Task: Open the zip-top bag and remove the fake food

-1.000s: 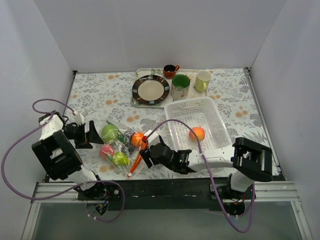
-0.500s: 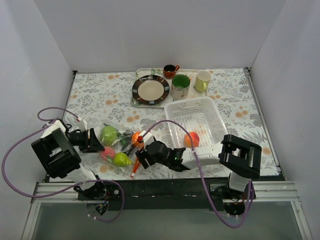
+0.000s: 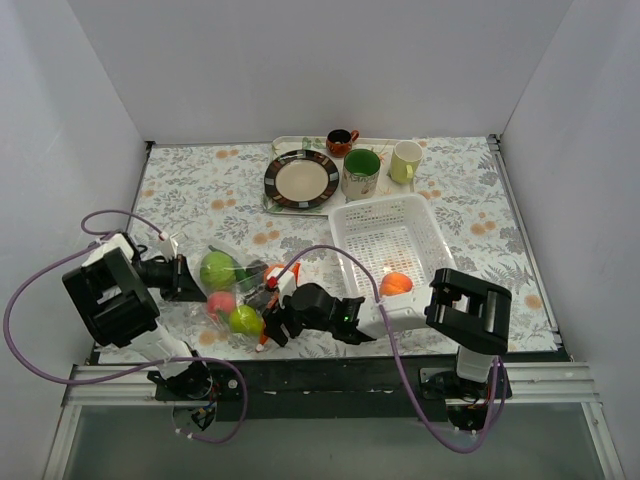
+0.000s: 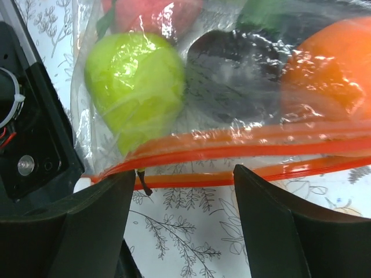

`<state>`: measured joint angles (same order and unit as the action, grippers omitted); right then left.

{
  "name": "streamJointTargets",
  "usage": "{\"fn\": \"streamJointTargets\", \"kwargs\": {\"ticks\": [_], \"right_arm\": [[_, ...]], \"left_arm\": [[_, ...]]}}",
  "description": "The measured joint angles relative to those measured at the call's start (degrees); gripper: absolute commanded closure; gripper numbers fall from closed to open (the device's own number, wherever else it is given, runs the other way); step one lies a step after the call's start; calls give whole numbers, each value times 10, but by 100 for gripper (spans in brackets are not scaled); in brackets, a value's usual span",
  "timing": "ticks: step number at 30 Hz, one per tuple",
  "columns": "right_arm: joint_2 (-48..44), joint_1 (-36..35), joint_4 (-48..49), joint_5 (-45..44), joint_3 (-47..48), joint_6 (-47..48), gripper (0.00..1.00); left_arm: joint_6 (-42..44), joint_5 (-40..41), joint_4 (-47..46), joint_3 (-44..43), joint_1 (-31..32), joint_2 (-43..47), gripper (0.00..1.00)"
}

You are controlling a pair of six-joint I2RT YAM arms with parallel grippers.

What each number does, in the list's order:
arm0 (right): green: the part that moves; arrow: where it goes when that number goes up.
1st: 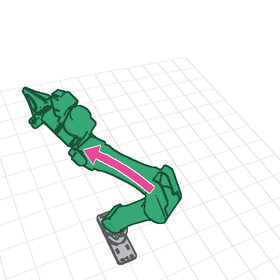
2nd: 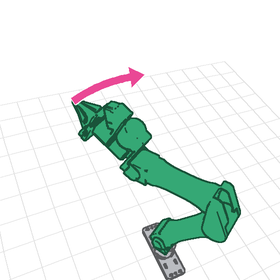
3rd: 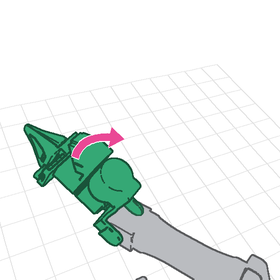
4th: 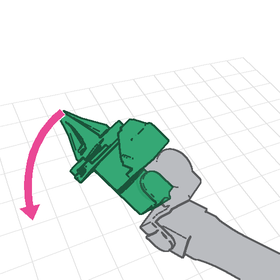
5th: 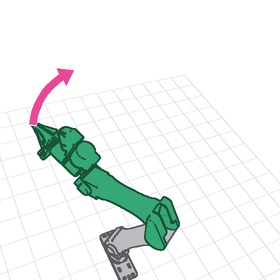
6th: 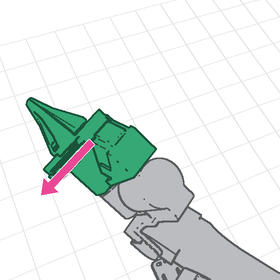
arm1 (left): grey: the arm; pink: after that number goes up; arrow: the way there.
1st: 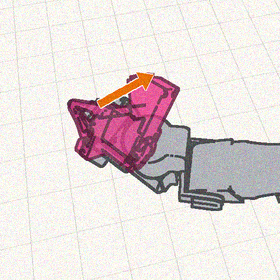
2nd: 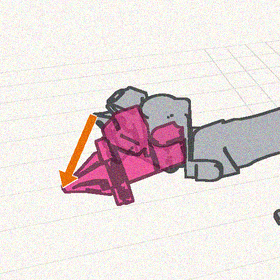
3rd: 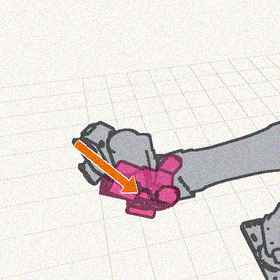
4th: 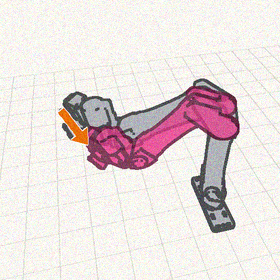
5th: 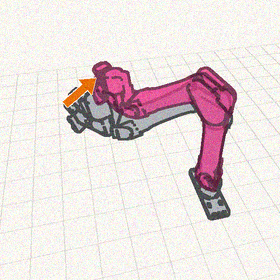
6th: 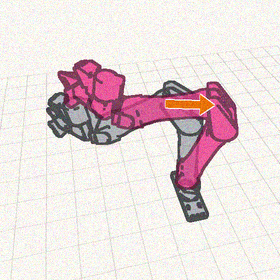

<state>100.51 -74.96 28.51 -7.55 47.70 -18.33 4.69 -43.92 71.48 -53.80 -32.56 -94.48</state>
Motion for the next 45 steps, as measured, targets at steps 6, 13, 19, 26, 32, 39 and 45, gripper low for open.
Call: {"fn": "streamJointTargets", "kwargs": {"ticks": [6,13,19,26,32,39,45], "right_arm": [[21,-5,0,21,3,-10,41],[28,-5,7,30,7,-15,56],[37,-9,4,30,14,-18,99],[-14,-11,-18,-16,-13,-27,99],[-106,-10,-57,-66,-63,-36,99],[-217,-10,-155,-108,-106,-44,99],[-352,-10,-249,-181,-109,-33,99]], "left_arm": [[-5,0,3,-1,8,15,100],[-14,0,7,-6,11,16,100],[-22,0,26,-30,23,26,100],[-51,-7,48,-150,57,54,100],[-75,-6,54,-172,107,113,100],[-89,18,56,-174,130,116,100],[-101,47,53,-202,159,128,100]]}}
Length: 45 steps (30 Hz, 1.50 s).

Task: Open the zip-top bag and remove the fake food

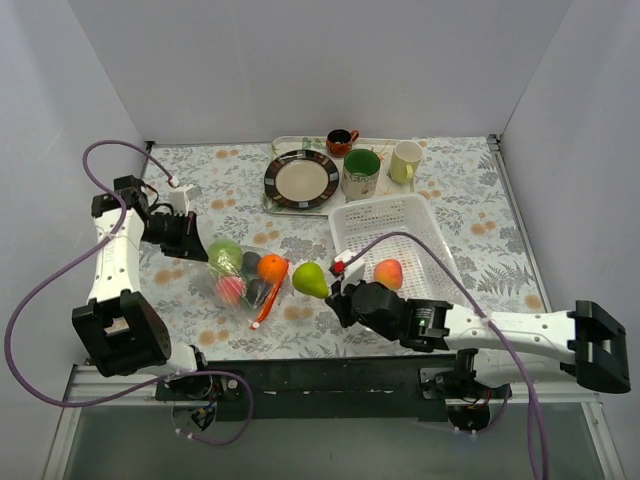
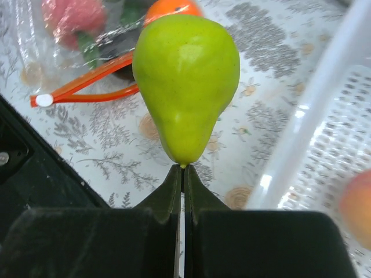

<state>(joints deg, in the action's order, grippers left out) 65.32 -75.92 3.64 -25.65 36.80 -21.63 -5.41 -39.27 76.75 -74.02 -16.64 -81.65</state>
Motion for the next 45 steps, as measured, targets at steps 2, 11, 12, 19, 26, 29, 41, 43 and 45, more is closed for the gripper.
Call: {"fn": "streamJointTargets", "kwargs": {"ticks": [2,11,12,19,26,29,41,43,45], "right_arm": [[-40,0,-34,-38,4,2,99],[-96,127,-181,-190,-2,-60,99],[-89,141,-190,-193,-3,-65,93],[37,178,-252,-210,49,-85,37],[54,132,-263,-246,141,-42,25],[53,79,-225,-246,153,-9,25],[229,-20,-12,-88,153,108,23],[264,-18,16,-58,153,123,23],[286,-15,41,-33,153,135,24]], "left_arm": [[-1,11,-3,-1,2,10,100],[-17,35,4,-58,37,30,100],[-18,35,3,-63,40,33,100],[-16,69,-25,35,44,86,100],[-16,139,-83,151,44,92,100],[-15,170,-119,179,44,95,100],[-11,255,-231,288,44,85,100],[-8,271,-250,303,44,82,100],[-5,281,-266,314,44,77,100]]}}
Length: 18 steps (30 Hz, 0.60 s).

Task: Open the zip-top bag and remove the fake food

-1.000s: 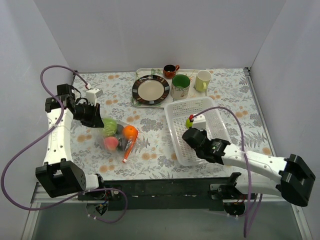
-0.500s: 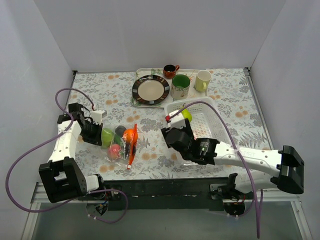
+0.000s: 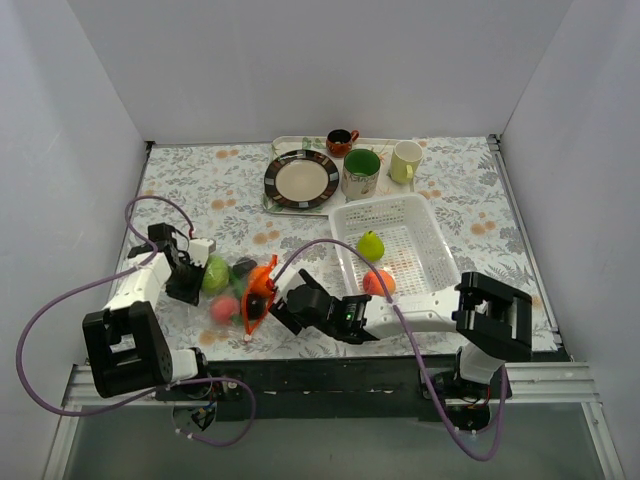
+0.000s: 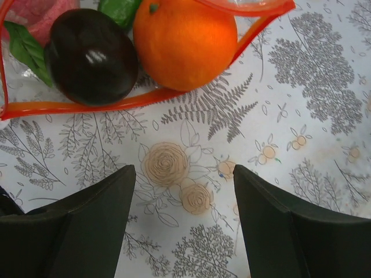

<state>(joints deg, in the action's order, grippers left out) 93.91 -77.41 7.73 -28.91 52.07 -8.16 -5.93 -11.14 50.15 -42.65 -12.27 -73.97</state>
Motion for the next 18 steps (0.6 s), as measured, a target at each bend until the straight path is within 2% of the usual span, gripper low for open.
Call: {"fn": "streamJointTargets", "kwargs": {"ticks": [8,18], "right_arm": [[59,26,83,94,32,19,25],[109,28,143,182,87,-3,25]], "left_arm": [[1,4,-28,-5,0,-42,100],[-5,-13,-21,-12,0,-43,100]]}}
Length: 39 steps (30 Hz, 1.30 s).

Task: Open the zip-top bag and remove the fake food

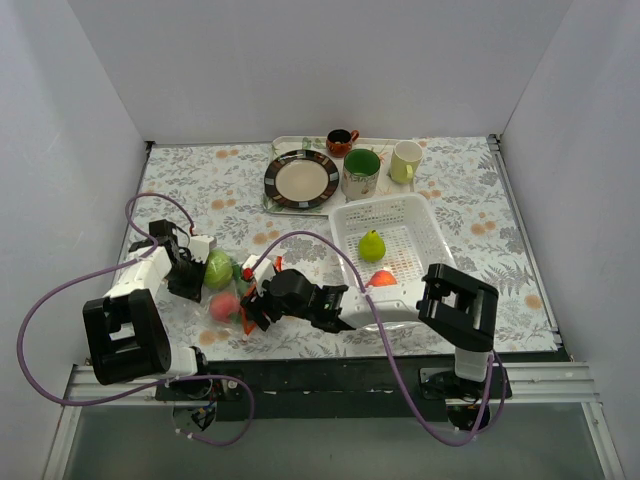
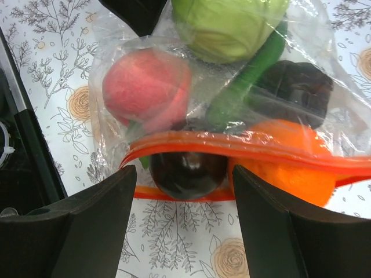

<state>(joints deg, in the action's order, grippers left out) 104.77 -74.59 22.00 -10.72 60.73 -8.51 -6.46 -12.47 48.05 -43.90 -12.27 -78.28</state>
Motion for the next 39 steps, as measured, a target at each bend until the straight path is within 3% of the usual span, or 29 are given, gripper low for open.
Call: {"fn": "streamJointTargets", "kwargs": {"ticks": [13,16,17,20,22,26,33,37,39], "right_arm": [[87,1,-4,24,61,-19,28],[88,2,-3,26,61,-25,39],[88,2,-3,27,61,-28,52],[85,3,0,28,56,-33,69],[73,3,0,27,42,-33,71],[-4,3,-25,17,-23,-36,71],[-246,4,-70,-66,-145,-38,72],[-358,41,-91,-139,-194,-50,87],[-398,97,-118,-180,-218,-69,86]], "left_arm": [[1,-4,17,-1,0,10,100],[1,-4,20,-1,0,12,100],[2,-4,20,-1,0,12,100],[2,-4,21,-1,0,13,100],[2,-4,21,-1,0,13,100],[2,-4,21,-1,0,13,100],[2,-4,16,-1,0,10,100],[1,-4,17,-2,0,9,100],[0,-4,19,-3,0,9,100]]}}
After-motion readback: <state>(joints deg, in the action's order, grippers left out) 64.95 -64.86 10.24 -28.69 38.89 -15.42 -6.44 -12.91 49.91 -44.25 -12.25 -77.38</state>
